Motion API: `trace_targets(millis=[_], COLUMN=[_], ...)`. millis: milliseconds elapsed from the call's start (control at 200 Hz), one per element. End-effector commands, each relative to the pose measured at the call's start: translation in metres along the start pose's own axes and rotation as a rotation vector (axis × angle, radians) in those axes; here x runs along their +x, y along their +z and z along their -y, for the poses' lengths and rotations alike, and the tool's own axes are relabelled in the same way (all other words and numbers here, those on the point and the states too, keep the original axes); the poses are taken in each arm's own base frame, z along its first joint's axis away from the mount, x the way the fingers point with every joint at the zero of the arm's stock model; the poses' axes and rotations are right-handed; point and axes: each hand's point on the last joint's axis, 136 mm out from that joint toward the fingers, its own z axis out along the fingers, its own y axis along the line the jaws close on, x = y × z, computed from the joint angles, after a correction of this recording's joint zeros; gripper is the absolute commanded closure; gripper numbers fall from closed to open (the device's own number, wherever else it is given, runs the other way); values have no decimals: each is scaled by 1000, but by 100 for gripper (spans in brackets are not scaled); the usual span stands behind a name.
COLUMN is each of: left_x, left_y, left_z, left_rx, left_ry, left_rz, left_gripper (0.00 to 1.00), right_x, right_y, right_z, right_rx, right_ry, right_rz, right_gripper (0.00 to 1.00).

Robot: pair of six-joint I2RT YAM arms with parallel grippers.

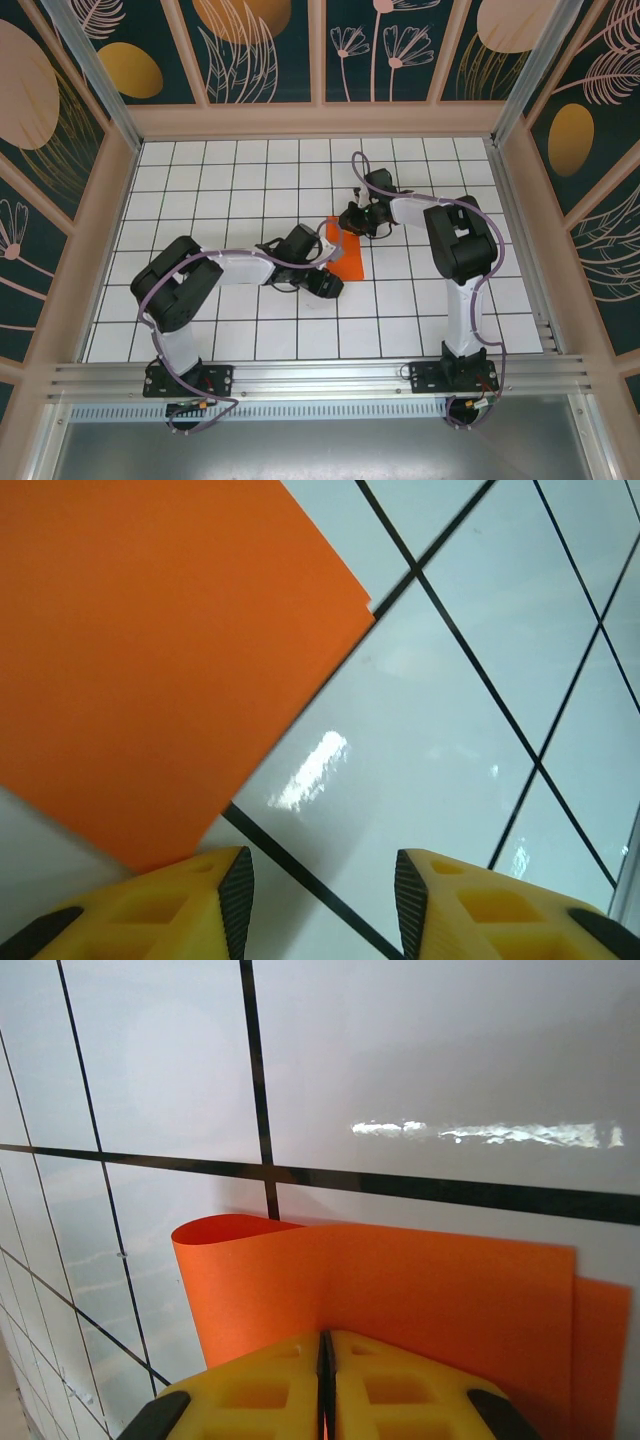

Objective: Fold a paper plane with a square sheet of paper (fold left side to right side)
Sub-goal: First fold the square sheet of paper in half at the center of the table, then hold the square sheet of paper at the center of the table.

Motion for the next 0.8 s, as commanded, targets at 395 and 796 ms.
trace_targets(millis=[395,796], left_x=[-74,-79], left_y=[-39,1], left_z=[0,-24], left_rx=[43,49], left_ry=[-68,-89], left_rz=[103,59], left_gripper=[54,53], right_x=[22,8], right_y=[15,2], right_z=[33,1], right_rx=[134,40], right_ry=[49,19], right_rz=[-54,-9], right_gripper=[87,85])
